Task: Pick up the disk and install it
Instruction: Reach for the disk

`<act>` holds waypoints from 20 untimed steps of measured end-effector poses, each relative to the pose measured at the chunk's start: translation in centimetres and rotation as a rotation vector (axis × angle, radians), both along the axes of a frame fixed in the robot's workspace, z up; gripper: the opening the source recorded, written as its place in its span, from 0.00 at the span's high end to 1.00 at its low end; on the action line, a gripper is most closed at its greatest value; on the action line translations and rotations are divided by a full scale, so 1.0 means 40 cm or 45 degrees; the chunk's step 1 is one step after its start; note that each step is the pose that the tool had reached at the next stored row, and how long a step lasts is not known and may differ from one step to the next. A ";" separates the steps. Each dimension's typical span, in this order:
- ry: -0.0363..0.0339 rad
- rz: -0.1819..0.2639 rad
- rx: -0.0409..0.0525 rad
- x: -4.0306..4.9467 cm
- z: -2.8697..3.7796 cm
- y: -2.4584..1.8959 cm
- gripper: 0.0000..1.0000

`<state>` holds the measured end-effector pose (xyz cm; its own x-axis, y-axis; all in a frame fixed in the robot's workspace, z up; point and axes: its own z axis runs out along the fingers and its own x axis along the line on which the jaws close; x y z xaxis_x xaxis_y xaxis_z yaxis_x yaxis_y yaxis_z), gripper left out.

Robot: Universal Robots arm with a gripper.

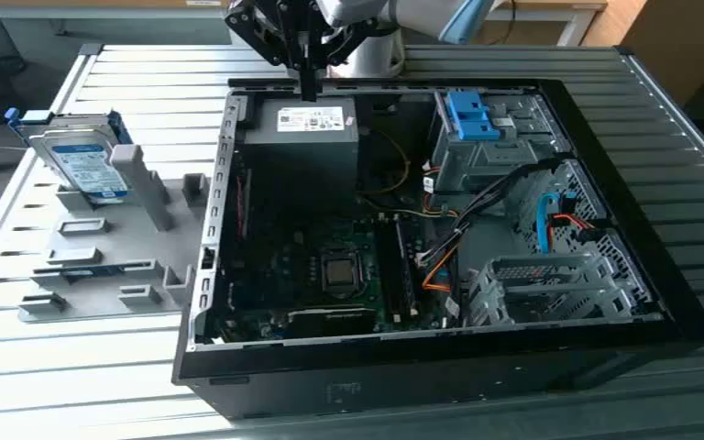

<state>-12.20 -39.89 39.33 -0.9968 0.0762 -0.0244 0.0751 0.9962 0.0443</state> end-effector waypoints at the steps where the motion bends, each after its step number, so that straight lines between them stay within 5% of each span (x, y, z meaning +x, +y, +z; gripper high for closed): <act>1: 0.0000 0.000 0.000 0.000 0.000 0.000 0.89; 20: 0.0000 0.000 0.000 -0.017 0.000 0.000 0.89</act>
